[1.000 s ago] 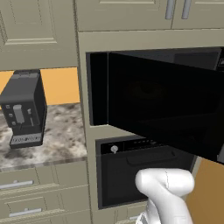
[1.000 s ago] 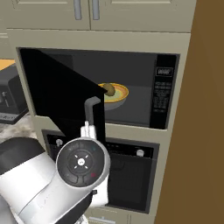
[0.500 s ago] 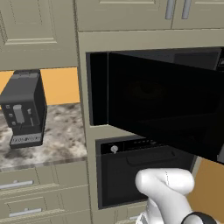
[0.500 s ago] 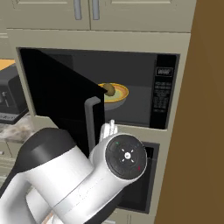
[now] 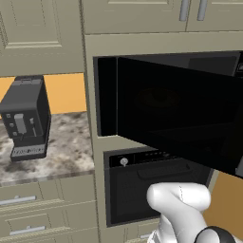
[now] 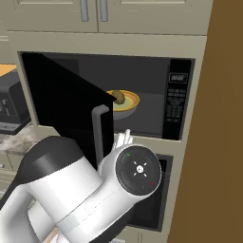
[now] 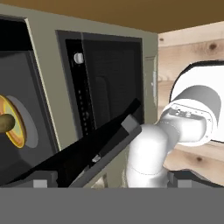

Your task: Retrieve the reheated potato from the microwave, then place the potato, cheese, and condiment on the cutting board.

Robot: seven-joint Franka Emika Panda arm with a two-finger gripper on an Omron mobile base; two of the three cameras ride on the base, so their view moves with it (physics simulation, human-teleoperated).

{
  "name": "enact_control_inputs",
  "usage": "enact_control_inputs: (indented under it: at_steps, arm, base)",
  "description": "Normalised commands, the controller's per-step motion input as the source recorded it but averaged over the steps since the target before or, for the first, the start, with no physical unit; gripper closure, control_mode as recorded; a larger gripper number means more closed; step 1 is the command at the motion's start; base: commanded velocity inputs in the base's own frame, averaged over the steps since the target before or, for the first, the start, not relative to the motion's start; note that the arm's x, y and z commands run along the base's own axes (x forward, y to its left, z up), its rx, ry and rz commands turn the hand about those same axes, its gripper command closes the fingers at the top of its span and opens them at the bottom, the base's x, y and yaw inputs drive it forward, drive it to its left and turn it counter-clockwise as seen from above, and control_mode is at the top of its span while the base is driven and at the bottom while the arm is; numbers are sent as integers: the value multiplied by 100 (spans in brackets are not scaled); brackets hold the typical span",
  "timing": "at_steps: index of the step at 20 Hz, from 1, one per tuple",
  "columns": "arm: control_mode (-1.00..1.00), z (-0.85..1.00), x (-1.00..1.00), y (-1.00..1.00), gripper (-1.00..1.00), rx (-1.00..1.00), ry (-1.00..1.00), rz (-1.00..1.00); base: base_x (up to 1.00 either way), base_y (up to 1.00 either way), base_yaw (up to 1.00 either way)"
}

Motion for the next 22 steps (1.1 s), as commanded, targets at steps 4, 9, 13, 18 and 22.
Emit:
enact_control_inputs:
  at_steps: [4,9,13,18,22]
  arm:
    - [-100,1,29,3,-100,8,4,-1]
    - [-100,0,21,-8,-100,17,3,0]
    - [-100,0,11,-11,-100,10,0,0]
    - [-100,0,12,-2,-100,6,0,-1]
    - [-100,-2,19,8,-100,2,0,-4]
  base:
    - [0,0,0]
    - [0,0,0]
    - [0,0,0]
    - [0,0,0]
    - [0,0,0]
